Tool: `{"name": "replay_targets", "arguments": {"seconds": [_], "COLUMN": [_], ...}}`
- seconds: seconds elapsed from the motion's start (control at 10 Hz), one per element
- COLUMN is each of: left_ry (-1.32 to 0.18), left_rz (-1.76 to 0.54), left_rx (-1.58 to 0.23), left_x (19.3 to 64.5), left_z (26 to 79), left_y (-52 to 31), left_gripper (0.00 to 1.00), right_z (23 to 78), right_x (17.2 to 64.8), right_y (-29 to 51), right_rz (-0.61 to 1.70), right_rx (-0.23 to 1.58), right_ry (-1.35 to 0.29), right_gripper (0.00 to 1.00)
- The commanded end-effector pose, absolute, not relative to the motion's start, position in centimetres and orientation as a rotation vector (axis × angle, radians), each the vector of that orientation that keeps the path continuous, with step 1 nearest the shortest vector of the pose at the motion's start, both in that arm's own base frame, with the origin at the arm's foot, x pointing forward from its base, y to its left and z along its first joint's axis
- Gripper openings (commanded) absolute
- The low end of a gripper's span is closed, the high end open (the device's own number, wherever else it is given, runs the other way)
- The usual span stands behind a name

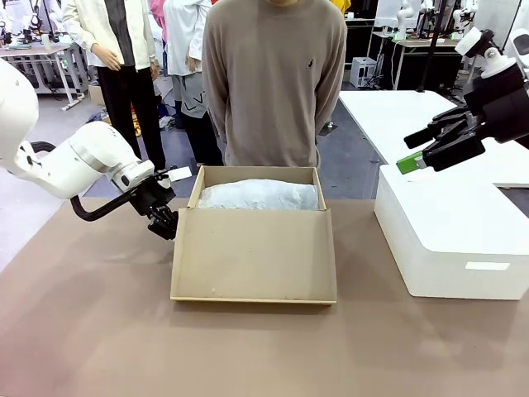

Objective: Pack the shoes into the box.
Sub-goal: Close the Shoes Box.

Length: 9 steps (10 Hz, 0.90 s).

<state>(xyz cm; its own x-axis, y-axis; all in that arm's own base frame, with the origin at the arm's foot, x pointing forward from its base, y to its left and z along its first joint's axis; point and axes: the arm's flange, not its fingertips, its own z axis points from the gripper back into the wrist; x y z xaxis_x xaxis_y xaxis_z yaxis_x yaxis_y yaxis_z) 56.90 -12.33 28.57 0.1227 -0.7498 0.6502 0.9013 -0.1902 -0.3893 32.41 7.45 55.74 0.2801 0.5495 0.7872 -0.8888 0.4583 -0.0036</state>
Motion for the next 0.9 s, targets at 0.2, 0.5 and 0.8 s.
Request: {"name": "replay_targets", "arguments": {"seconds": [0.2, 0.5, 0.8], "left_ry": [-0.222, -0.219, -0.23], "left_rz": [-1.523, -1.535, -1.539], "left_rx": [-1.029, -1.103, -1.163], "left_x": [56.47, 56.3, 56.07], "left_z": [28.06, 27.89, 27.87], "left_y": [-12.63, -13.04, -13.05], "left_gripper": [0.0, 0.0, 0.0], "right_z": [55.66, 55.66, 55.66], "right_x": [32.79, 32.79, 32.79], "right_y": [7.41, 7.41, 7.41], "right_rz": [1.039, 1.039, 1.039], "right_rx": [0.514, 0.514, 0.514], "right_ry": [-0.833, -0.833, -0.833], "right_gripper": [1.0, 1.0, 1.0]}}
